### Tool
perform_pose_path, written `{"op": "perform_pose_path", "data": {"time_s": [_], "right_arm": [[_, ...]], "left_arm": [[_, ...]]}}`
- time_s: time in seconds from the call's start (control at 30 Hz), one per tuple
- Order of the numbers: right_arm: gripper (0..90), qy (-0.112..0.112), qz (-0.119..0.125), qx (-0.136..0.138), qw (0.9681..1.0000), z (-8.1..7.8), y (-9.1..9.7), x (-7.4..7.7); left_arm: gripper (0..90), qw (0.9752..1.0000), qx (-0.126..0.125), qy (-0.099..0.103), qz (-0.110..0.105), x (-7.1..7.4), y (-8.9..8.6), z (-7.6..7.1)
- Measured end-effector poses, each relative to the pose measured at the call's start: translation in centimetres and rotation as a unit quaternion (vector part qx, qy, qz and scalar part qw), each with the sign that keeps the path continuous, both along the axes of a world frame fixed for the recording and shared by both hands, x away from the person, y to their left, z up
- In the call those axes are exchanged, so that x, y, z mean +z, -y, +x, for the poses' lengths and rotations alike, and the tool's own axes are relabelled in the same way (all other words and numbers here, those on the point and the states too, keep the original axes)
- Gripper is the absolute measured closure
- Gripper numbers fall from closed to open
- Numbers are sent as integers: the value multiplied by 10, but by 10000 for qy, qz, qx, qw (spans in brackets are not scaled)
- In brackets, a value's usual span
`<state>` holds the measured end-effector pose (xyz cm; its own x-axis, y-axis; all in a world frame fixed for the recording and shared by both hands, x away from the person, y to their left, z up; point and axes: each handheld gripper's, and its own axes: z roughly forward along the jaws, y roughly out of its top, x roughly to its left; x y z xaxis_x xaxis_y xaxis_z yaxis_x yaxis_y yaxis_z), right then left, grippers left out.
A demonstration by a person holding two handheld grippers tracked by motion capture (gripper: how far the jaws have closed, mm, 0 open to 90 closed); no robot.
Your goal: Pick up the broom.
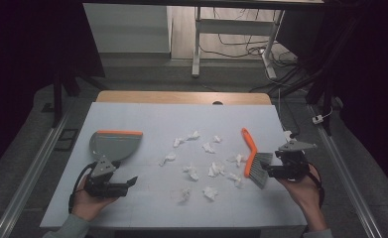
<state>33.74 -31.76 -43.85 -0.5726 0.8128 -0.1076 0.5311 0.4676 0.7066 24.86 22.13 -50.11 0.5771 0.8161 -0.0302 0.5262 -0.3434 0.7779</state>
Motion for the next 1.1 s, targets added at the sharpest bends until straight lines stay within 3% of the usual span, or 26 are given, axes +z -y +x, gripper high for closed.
{"op": "perform_pose_path", "data": {"time_s": [0.3, 0.4, 0.67, 0.7, 0.73, 0.8, 1.1], "right_arm": [[302, -245, -268, -208, 9991, 39, -11, 4], [306, -449, -407, -277, 9978, 56, -17, 2], [317, -825, -575, -365, 9943, 84, -29, -10], [321, -1001, -555, -444, 9924, 92, -32, -14], [321, -1001, -555, -444, 9924, 92, -32, -14], [332, -1248, -496, -518, 9896, 102, -33, -23], [388, -1607, -585, -702, 9828, 118, -37, -38]], "left_arm": [[189, 10000, 19, -14, 11, -1, 1, 0], [189, 10000, 22, -33, 20, -2, 1, 1], [189, 10000, -31, -47, 58, -3, 4, 1], [189, 10000, -20, -51, 56, -3, 3, 1], [189, 10000, -20, -51, 56, -3, 3, 1], [190, 10000, -20, -54, 55, -3, 3, 1], [189, 9999, -53, -84, 91, -5, 5, 2]]}}
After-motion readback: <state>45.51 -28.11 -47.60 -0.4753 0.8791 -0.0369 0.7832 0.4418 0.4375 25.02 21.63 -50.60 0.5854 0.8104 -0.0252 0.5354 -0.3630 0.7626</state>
